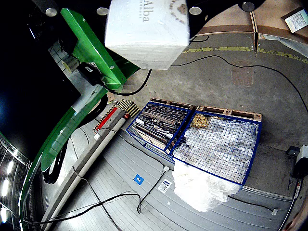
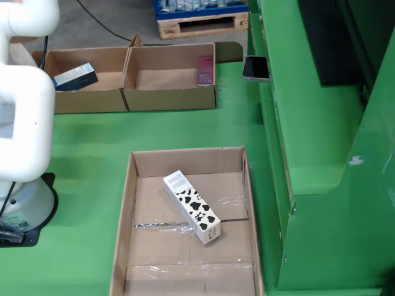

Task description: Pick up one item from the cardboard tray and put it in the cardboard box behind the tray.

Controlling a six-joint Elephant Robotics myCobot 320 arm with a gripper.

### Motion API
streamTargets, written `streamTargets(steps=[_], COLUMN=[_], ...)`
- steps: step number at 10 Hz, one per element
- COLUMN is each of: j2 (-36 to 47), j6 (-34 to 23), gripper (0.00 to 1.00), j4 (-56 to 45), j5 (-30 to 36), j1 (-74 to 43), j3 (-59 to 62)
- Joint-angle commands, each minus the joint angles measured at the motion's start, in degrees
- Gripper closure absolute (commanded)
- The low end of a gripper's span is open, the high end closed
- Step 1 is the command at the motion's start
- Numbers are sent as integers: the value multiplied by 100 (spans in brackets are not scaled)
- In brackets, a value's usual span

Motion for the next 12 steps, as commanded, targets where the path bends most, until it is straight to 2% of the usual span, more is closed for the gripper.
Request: streamTargets(steps=[1,2,3,4,5,8,11,12], j2=[703,700,700,593,593,166,-442,-442], j6=[1716,1769,1769,1680,1680,1488,1410,1410], gripper=[100,100,100,100,100,100,100,100], j4=[-2308,-2910,-2910,-3799,-3799,-4369,-4141,-4142], j5=[3708,4441,4440,5212,5212,6103,6752,6752], j1=[-1209,-1475,-1475,-1801,-1801,-2230,-2473,-2473], j3=[166,166,166,166,166,166,166,166])
